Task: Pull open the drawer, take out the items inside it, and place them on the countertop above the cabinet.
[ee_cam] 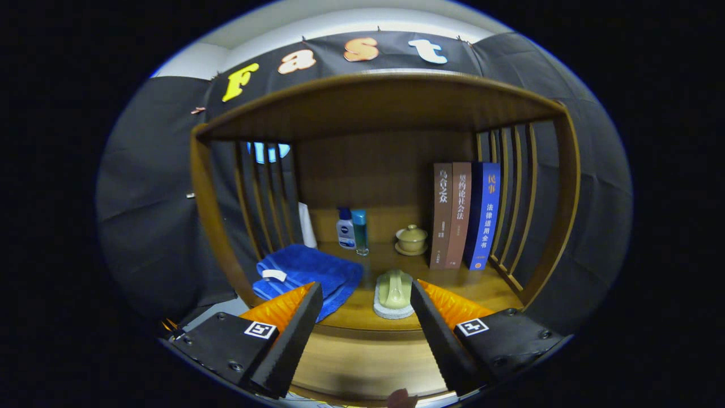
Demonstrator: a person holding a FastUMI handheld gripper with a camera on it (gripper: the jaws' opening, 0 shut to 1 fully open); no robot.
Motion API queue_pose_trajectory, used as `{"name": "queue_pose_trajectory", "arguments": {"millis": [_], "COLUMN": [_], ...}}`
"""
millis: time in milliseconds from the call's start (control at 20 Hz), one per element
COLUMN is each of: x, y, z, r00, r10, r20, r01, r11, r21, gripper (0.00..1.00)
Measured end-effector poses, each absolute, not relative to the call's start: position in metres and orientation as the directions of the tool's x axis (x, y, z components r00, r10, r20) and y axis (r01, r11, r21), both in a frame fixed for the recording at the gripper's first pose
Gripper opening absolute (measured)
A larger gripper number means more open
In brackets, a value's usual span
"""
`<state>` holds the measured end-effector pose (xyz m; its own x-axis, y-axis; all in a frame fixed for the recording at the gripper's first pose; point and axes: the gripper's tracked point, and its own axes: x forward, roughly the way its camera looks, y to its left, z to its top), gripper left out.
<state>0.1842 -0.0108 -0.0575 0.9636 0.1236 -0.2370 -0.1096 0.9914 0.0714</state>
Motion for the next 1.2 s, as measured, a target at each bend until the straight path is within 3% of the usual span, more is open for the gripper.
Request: {"name": "queue_pose_trajectory", "arguments": {"millis": [250, 550, 1200], "x": [0.124, 0.063, 0.025], "y": [0.002, -0.005, -0.005], "z": [-0.039, -0.059, -0.208], "r00": [0.985, 0.997, 0.998], "r10": [0.162, 0.078, 0.028], "r20": [-0.054, 0.013, -0.057], "r01": [-0.151, -0.079, -0.029], "r11": [0.974, 0.995, 0.999], "r21": [0.169, 0.065, -0.023], "gripper": [0.99, 0.99, 0.99]}}
